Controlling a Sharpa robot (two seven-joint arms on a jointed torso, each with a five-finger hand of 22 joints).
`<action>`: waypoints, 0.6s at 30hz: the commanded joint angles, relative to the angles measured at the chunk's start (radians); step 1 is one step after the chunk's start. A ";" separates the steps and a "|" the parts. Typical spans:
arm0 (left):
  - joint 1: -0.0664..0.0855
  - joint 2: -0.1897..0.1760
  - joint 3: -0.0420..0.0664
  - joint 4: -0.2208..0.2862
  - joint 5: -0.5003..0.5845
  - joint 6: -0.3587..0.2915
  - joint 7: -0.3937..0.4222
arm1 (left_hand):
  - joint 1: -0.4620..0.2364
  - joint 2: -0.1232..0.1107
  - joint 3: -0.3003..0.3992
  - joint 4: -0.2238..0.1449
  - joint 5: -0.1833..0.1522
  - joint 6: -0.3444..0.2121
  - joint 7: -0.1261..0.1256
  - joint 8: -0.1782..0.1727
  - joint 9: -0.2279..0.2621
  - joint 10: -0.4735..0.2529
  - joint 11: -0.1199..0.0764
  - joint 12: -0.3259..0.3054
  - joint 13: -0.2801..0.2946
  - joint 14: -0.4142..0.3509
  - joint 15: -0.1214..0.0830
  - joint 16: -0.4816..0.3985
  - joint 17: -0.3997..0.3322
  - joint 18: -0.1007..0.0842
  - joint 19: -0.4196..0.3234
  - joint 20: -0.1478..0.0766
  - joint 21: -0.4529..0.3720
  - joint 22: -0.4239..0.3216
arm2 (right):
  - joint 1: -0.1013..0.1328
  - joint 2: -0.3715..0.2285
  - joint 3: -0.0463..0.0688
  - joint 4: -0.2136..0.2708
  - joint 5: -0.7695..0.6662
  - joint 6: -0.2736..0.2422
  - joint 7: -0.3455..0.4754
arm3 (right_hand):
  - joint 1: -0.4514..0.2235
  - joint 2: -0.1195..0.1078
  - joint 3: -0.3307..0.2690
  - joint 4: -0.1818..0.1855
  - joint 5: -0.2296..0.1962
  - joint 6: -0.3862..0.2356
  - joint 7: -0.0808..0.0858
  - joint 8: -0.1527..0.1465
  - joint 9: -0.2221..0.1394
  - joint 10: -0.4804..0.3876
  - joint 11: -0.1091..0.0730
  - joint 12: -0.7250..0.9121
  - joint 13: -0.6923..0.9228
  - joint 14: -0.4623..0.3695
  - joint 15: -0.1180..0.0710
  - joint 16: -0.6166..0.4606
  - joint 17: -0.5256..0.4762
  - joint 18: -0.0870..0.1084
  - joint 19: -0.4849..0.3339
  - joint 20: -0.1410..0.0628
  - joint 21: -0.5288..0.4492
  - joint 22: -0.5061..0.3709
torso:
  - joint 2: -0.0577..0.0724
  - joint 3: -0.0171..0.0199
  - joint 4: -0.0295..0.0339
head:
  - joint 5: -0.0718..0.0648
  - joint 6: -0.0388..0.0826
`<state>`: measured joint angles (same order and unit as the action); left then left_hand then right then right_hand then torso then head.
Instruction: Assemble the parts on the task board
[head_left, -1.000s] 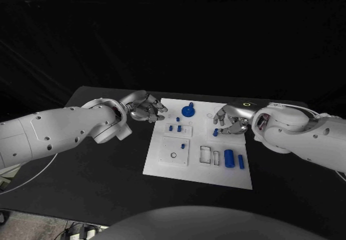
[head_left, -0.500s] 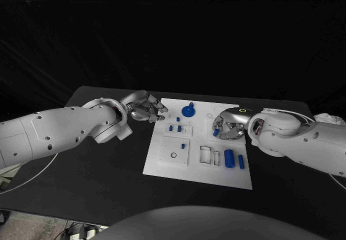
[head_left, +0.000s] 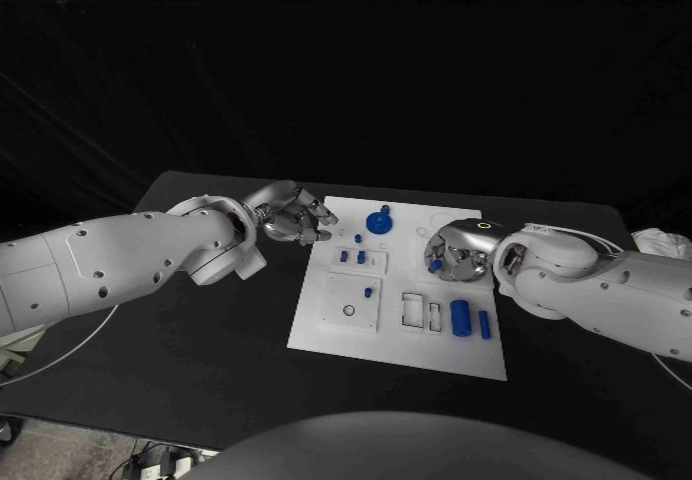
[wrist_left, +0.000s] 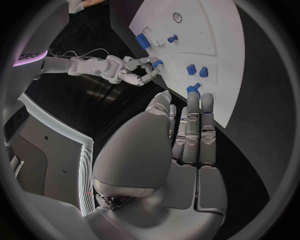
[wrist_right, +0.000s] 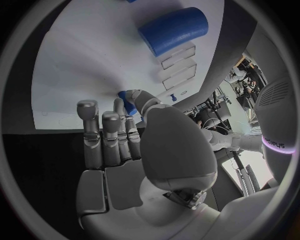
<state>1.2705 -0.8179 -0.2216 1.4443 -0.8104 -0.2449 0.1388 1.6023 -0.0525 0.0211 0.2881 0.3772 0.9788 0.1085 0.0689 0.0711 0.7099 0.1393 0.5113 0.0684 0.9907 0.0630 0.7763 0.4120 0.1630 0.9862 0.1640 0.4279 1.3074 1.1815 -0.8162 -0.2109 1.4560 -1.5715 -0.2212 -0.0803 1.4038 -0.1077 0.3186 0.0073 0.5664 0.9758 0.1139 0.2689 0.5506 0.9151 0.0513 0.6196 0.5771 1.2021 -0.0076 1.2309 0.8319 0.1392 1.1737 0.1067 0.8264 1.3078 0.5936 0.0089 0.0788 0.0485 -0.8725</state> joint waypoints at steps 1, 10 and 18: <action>0.000 0.001 0.001 0.002 0.006 0.011 -0.001 | 0.003 0.008 0.003 0.002 0.005 -0.003 0.001 0.000 0.000 0.005 0.004 0.006 -0.001 0.002 0.004 0.004 -0.001 0.011 0.003 0.003 -0.007 0.023 | -0.001 0.000 0.000 -0.001 0.007 -0.082 0.045 | 0.026 0.012 0.006 -0.016 0.014 0.013 0.006 0.029 0.048 0.019 -0.005 0.008 0.002 0.002 -0.007 0.007 0.003 0.000 0.004 -0.010 0.016 0.084 | -0.001 -0.0008 -0.0005 | 0.004 0.000; 0.000 -0.004 0.001 0.004 0.006 0.014 -0.007 | 0.005 0.011 0.005 0.002 0.006 -0.002 0.002 0.001 0.000 0.007 0.004 0.008 -0.001 0.002 0.005 0.004 -0.003 0.011 0.004 0.003 -0.007 0.023 | 0.008 -0.019 0.001 0.026 0.036 -0.121 0.058 | 0.027 0.013 0.013 -0.028 0.006 0.006 0.007 0.062 0.088 0.035 -0.002 0.008 -0.002 -0.003 -0.006 -0.005 -0.019 -0.001 -0.001 -0.013 0.033 0.083 | 0.000 -0.0007 -0.0009 | 0.012 0.000; 0.000 -0.007 0.001 0.004 0.006 0.014 -0.010 | 0.007 0.012 0.006 0.002 0.007 -0.001 0.002 0.001 0.000 0.007 0.004 0.008 -0.001 0.002 0.005 0.004 -0.003 0.011 0.004 0.003 -0.007 0.023 | 0.072 -0.069 0.001 0.121 0.078 -0.090 0.038 | 0.017 0.013 0.016 -0.025 -0.026 -0.007 0.007 0.066 0.100 0.037 0.000 -0.005 -0.012 -0.006 -0.004 -0.014 -0.030 -0.001 -0.011 -0.011 0.032 0.081 | -0.001 -0.0004 -0.0008 | 0.016 0.000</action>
<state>1.2703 -0.8263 -0.2216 1.4455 -0.8104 -0.2428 0.1299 1.6049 -0.0499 0.0211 0.2881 0.3772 0.9788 0.1085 0.0689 0.0711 0.7133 0.1425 0.5150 0.0684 0.9922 0.0644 0.7763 0.4094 0.1631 0.9862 0.1640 0.4242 1.3073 1.2456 -0.8809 -0.2107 1.5600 -1.5273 -0.3159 -0.0403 1.4301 -0.0980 0.3327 -0.0169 0.5432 0.9710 0.1189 0.3296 0.5504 0.9472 0.0520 0.6192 0.5666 1.2057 -0.0112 1.2204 0.8027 0.1392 1.1713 0.0948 0.8570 1.3077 0.5930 0.0083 0.0779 0.0638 -0.8725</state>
